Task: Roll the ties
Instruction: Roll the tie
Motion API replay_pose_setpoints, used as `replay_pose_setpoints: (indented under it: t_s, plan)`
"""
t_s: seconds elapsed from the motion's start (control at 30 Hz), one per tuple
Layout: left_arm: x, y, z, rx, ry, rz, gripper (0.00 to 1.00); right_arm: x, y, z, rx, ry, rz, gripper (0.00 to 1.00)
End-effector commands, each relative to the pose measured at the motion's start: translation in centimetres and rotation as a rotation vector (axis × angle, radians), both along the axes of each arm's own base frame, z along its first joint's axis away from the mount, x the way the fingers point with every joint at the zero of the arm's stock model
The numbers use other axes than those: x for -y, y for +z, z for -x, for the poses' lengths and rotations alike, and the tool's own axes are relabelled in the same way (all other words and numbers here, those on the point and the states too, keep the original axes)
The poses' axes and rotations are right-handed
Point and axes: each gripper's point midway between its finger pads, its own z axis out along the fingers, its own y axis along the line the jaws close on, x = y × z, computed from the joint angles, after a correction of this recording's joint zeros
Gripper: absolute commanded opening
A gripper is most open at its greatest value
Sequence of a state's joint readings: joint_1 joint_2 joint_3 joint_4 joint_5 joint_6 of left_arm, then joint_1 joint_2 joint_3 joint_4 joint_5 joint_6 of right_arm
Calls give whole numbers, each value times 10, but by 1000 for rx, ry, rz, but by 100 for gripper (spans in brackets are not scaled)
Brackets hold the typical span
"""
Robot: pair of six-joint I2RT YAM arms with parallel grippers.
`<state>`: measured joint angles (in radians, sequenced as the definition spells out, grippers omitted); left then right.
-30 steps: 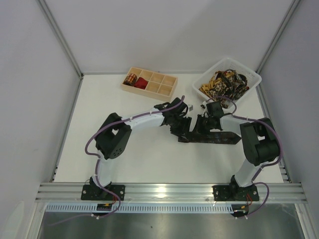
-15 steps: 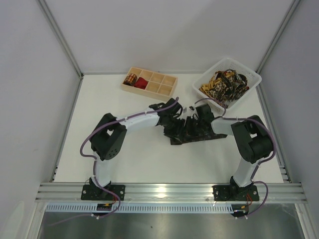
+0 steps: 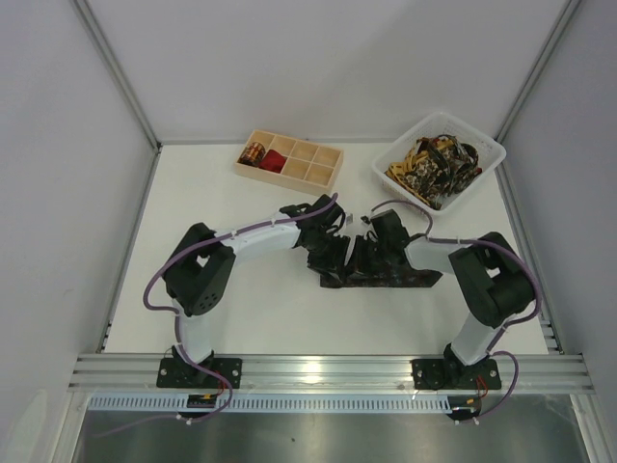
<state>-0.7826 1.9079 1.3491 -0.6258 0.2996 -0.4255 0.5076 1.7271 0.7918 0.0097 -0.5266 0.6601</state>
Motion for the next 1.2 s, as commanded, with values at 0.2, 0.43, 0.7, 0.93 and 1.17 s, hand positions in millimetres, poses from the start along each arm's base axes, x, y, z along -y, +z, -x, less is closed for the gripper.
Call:
replay_pose_setpoints:
  t_s: [0.2,0.43,0.7,0.93,1.17]
  plan:
    - [-2,8,-22,93,8,5,47,26,61,-27,155,25,134,0]
    - [-1,8,-20,83,12,14,48,43,55,-63,164,-32,102,0]
    - [0,9,-22,79,14,6,49,30,10,-67,105,-28,81,0]
    - [7,11,-26,74,27,24,49,22,1,-23,51,0,81,0]
    - [10,17,-25,69,23,38,53,28,8,-23,67,-11,120,0]
